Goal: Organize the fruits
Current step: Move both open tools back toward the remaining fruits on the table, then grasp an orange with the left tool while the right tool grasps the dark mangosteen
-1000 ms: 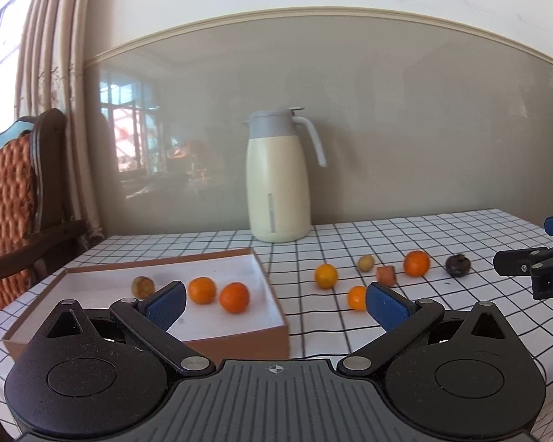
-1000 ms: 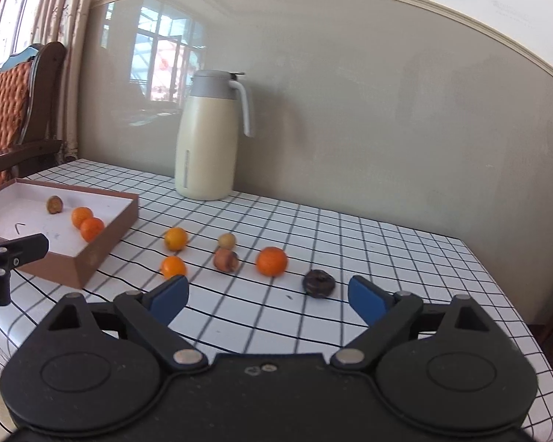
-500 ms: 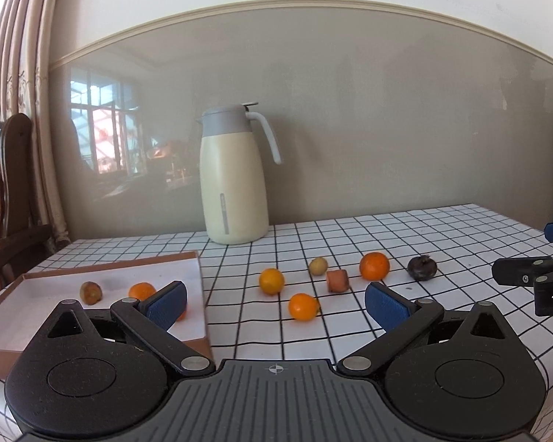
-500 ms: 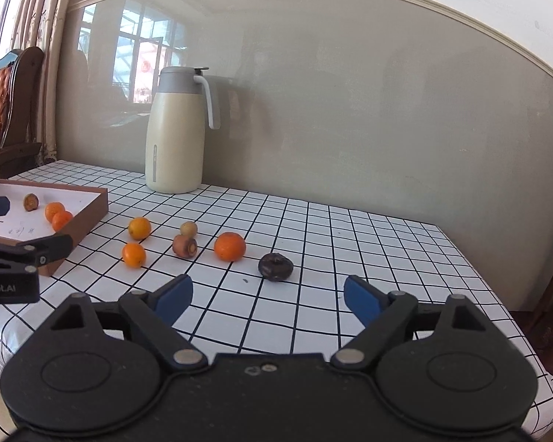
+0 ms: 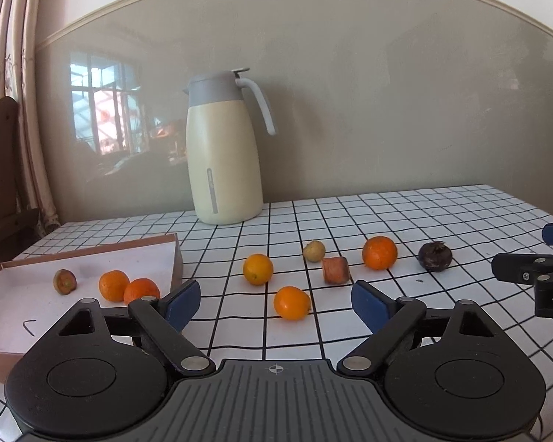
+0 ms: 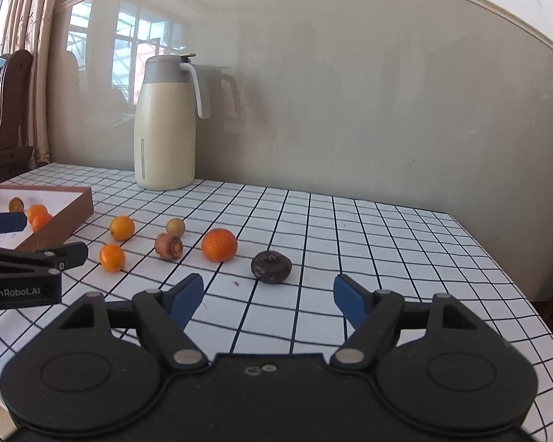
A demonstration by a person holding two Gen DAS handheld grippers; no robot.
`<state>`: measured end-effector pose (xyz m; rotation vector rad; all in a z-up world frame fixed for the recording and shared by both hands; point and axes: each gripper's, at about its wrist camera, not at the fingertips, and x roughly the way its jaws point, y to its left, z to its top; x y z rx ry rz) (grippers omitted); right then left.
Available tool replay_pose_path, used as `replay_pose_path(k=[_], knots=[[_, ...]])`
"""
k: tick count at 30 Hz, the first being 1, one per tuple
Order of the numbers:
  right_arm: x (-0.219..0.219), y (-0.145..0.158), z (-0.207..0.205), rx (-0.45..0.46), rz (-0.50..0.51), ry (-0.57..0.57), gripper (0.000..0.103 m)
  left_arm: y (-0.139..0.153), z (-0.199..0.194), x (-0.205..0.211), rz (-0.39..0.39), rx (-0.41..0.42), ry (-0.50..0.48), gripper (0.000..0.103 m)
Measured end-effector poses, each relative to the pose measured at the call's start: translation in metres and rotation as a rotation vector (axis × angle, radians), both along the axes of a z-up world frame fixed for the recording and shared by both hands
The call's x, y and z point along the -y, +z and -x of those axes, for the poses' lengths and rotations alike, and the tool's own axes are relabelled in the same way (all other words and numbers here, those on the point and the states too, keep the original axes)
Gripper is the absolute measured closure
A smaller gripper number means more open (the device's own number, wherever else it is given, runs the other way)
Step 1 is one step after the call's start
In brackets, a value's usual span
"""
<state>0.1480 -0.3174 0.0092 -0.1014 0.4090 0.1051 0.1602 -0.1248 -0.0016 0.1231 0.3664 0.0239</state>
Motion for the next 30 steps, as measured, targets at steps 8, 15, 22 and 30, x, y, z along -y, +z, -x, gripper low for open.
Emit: replay_pose_path(k=[8,15,22,30], knots=[[-0.001,-0.011,-0.041,-0.051,-0.011,-0.015,0.043,-0.014,-0.022,0.008,0.013,-0.054,-0.01,0.022],[-0.004,-0.014,-0.059,-0.067,-0.035,-0.023,0.043,-0.019,-0.041,0.006,0.033,-0.076,0.009,0.027],[-0.004,-0.023,-0.081,-0.107,-0.052,-0.029,0.049,-0.027,-0.061,0.004,0.041,-0.152,-0.005,0.03],[-0.009,-0.029,-0.103,-0.14,-0.044,-0.043,0.053,-0.031,-0.076,0.004,0.054,-0.204,-0.01,0.053]])
